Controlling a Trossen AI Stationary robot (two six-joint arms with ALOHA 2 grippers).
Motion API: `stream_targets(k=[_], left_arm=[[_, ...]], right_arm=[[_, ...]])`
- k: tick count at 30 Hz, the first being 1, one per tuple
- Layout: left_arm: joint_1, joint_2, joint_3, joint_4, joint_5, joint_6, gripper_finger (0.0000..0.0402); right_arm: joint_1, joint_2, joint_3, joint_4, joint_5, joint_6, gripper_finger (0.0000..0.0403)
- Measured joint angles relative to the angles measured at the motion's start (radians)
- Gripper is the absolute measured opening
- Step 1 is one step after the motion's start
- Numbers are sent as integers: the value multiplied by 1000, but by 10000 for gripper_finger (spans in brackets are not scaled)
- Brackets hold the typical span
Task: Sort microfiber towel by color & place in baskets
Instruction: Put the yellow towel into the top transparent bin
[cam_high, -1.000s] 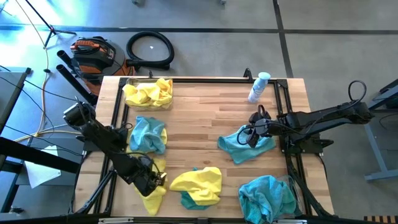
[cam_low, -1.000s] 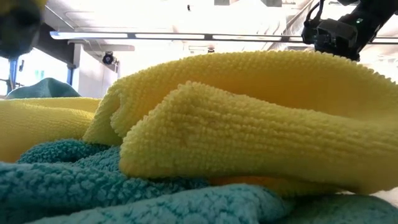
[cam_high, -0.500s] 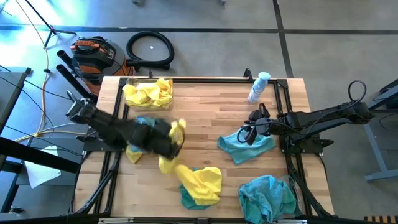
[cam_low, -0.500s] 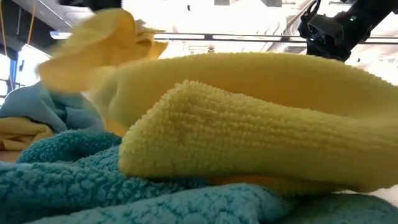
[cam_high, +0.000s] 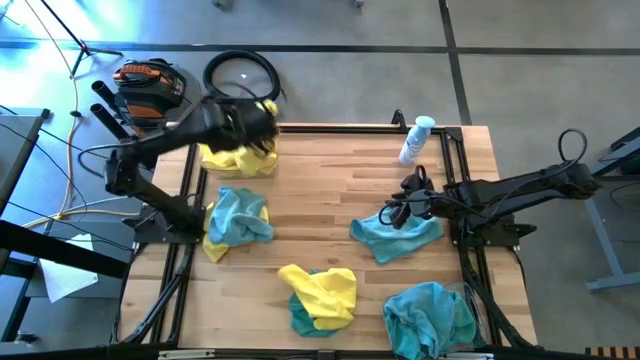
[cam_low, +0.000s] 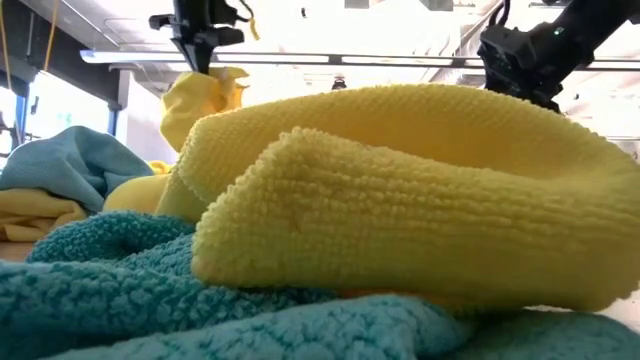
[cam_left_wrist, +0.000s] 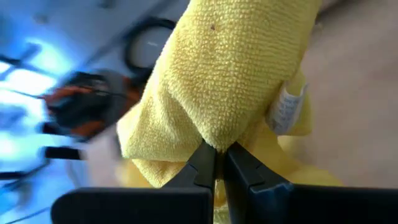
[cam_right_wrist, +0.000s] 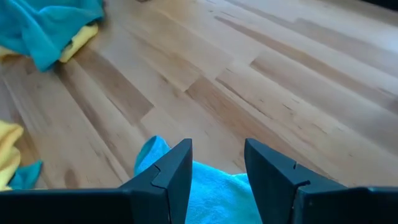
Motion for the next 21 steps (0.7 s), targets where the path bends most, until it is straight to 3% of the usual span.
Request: stream_targets(k=[5,9,14,21], left_arm=[[197,-53,-19,181,-121,231,0],[346,-81,-114,320,-44,343,0],[448,-161,-343,349,145,219,0],[403,-290,-649,528,283,43,0]], right_arm=[[0,49,0,0,34,74,142],[0,88,0,-1,39,123,142],[0,103,0,-1,40,178,142],[0,103,0,-1,86,195,142]])
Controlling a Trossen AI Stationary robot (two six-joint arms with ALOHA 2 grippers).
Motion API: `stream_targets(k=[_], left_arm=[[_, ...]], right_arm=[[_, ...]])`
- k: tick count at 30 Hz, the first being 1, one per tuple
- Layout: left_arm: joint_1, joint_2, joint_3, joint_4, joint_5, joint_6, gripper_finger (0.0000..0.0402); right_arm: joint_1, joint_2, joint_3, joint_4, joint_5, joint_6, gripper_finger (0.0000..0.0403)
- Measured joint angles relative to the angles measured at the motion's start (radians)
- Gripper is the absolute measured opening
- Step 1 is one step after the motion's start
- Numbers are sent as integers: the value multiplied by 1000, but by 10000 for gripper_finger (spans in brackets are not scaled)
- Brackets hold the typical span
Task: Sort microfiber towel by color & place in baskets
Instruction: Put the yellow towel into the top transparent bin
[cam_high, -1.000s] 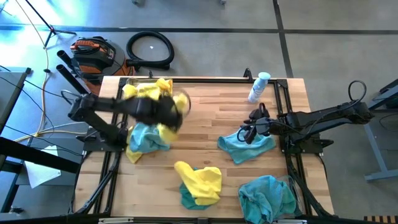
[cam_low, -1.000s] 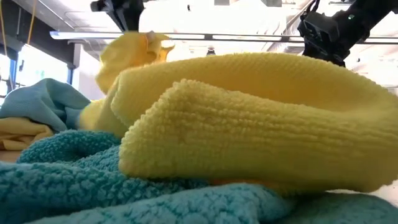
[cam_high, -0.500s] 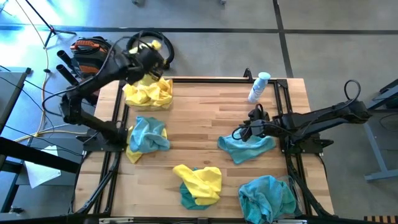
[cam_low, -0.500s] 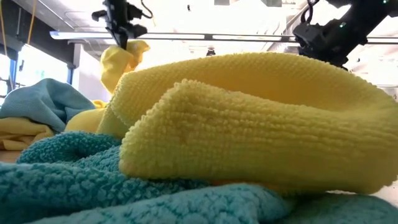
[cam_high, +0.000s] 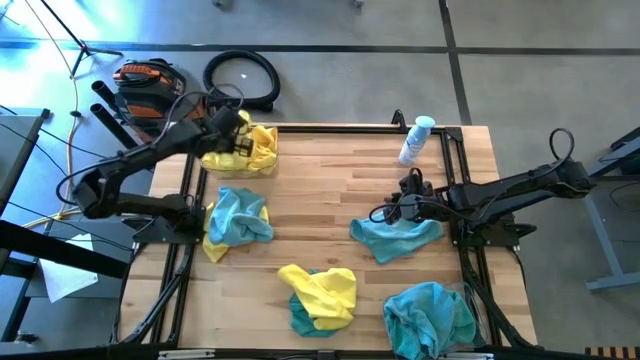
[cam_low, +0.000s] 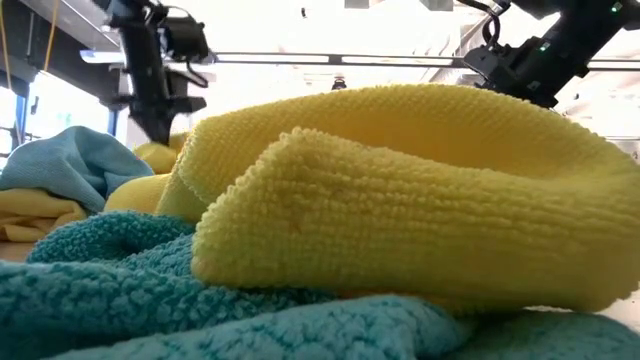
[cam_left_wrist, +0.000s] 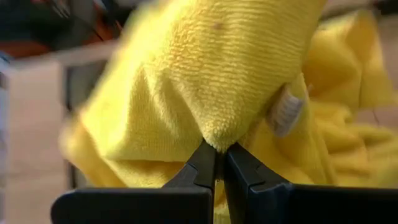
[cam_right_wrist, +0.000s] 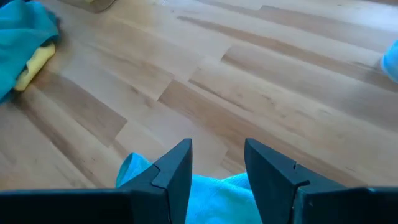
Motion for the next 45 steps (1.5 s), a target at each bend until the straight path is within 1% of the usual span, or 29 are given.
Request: stream_targets(k=[3,6,11,16,21,26,29,35,40,45], left_arm=[[22,4,-76,62,92,-10,0],[56,33,-116,126,166,-14,0],[125,104,-116,192,255,-28,3],[155,183,-115,227,313,-37,19],[170,273,-113,263,322,-36,48],[175,367,-109,292,369,-4,90],[174,401,-107,312,369,-11,116],[174,397,-106,351,365,-20,150],[173,369,-63,294,354,-21,154],[157,291,-13,212,324,-35,153]], right_arm=[[0,0,0,0,12,0,142],[-1,0,0,0,13,0,142],[-16,0,0,0,11,0,142],[-38,0,0,4,-4,0,142],[-46,0,0,5,-12,0,142],[-46,0,0,5,-14,0,142],[-46,0,0,5,-13,0,142],[-46,0,0,5,-14,0,142],[-46,0,0,5,-13,-1,142],[-46,-1,0,4,-13,-10,142]])
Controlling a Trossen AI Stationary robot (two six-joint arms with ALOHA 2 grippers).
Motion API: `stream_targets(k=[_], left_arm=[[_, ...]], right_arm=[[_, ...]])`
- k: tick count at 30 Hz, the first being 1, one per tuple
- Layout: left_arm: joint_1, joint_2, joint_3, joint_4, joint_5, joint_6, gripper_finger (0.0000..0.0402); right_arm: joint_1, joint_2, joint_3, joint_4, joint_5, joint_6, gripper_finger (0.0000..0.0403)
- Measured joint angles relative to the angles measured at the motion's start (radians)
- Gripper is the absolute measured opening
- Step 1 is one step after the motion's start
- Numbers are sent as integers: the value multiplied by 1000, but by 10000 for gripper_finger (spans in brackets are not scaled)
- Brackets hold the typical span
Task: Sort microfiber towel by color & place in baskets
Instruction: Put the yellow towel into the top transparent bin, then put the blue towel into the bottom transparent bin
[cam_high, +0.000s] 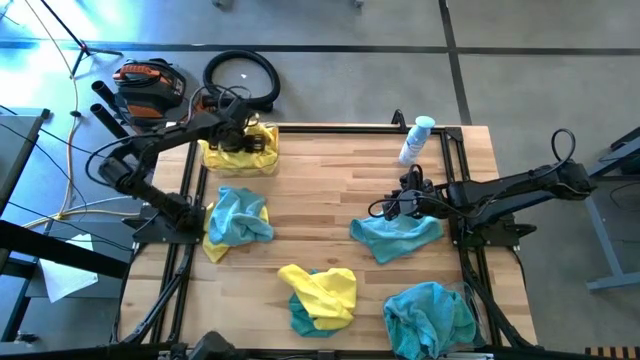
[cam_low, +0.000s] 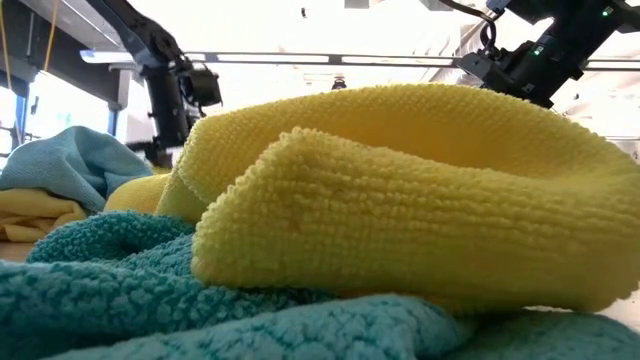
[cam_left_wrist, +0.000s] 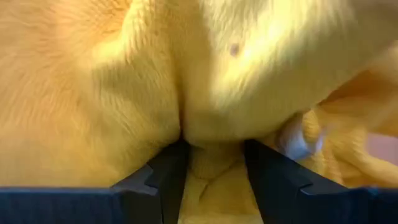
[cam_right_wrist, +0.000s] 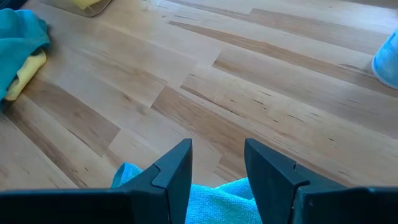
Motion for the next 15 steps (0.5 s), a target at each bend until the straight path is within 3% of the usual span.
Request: stream_targets(k=[15], left_arm=[[-164,-311,31,-165,-67,-226,152]], right_arm=[[0,0,0,-1,0,-17,142]])
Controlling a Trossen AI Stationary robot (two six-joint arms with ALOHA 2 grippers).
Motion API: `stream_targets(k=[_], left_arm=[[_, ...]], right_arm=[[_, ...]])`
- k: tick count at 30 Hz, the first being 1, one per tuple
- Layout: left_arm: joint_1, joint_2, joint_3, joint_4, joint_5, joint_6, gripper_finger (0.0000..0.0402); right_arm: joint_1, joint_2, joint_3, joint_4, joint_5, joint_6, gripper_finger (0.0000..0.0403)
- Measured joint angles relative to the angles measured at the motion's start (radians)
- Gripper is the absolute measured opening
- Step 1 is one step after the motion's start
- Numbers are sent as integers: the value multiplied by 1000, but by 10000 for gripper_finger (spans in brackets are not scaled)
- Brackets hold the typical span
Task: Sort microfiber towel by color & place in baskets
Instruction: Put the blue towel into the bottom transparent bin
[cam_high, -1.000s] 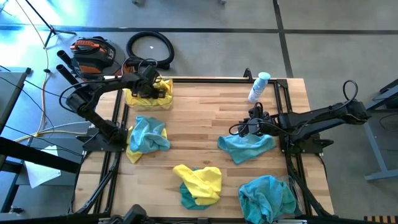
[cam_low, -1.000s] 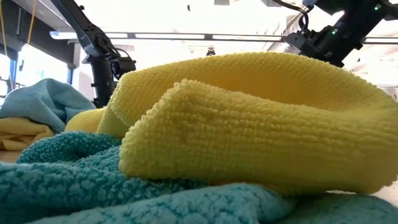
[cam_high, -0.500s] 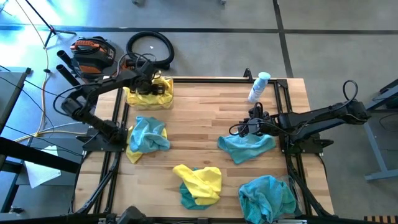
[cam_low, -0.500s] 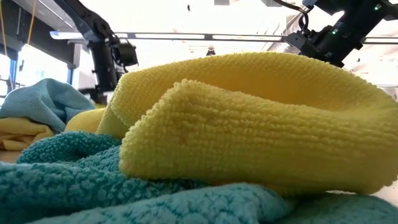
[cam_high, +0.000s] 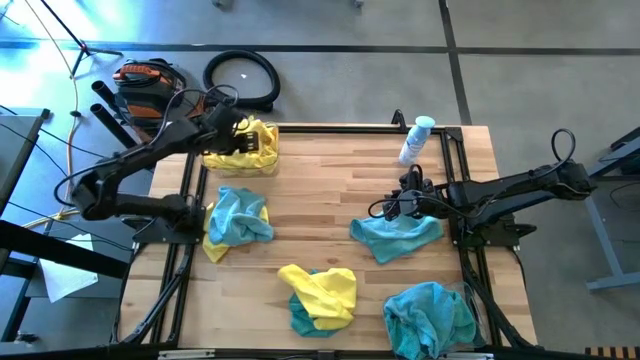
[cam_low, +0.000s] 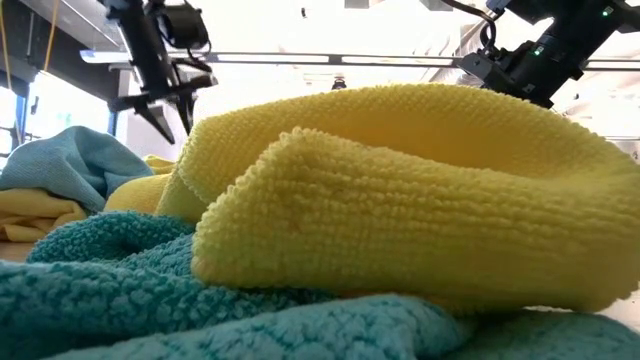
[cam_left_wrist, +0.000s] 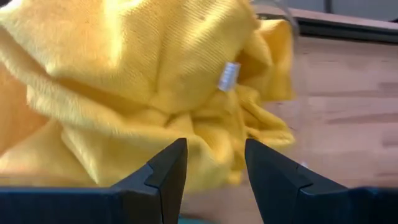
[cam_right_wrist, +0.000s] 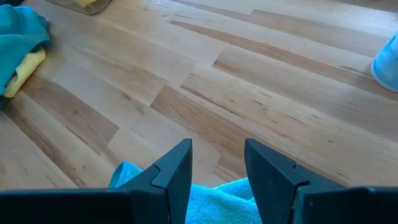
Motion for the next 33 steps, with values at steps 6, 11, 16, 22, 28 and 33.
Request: stream_targets(k=[6,11,16,22,28,33], left_arm=[[-144,-73,-2,-35,-2,-96,152],[-302,-82,-2,-78,-1,-145,152],[-468,-72,-2,-78,-46,-242,152],[-630,-65,-3,-77,-129,-381,152],[-736,-46,-3,-77,-148,-467,152],[-792,-19,-3,-77,-149,-469,152]], right_arm=[[-8,0,0,0,-121,16,142],[-12,31,0,-36,-264,-46,142],[-12,132,1,-53,-368,-60,142],[-12,282,0,-57,-451,-45,142],[-11,422,8,-49,-462,-49,142],[7,465,18,-29,-430,-61,121]])
